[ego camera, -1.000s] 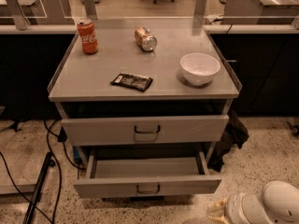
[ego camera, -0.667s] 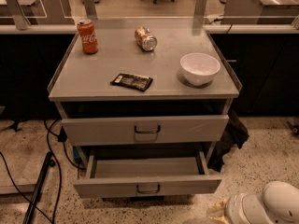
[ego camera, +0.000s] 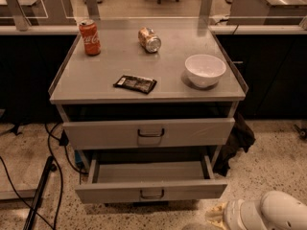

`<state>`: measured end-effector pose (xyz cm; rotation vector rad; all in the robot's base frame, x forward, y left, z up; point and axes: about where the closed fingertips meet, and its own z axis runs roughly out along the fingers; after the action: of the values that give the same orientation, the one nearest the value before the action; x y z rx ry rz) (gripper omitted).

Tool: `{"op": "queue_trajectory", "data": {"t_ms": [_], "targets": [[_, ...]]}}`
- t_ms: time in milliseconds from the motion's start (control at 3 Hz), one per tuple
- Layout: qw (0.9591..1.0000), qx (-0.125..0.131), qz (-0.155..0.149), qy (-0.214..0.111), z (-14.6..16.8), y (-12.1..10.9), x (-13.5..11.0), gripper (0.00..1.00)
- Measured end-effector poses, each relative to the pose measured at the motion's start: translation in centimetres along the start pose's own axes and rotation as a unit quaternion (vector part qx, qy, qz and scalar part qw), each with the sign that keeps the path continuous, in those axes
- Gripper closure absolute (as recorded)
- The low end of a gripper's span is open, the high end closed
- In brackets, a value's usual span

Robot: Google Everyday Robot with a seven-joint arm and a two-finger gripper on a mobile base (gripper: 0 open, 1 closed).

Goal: Close middle drawer

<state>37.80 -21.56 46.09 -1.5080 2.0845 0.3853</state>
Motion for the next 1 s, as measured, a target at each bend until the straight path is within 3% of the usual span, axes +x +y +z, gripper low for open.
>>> {"op": "queue_trajectory", "data": {"t_ms": [333,1000], "targets": [[0.9992,0.015,-0.032,-0.018,1.9,-1.1,-0.8,1.0],[0.9956,0.049,-0.061,-0.051,5.8,-3.7,-1.3,1.0]]}}
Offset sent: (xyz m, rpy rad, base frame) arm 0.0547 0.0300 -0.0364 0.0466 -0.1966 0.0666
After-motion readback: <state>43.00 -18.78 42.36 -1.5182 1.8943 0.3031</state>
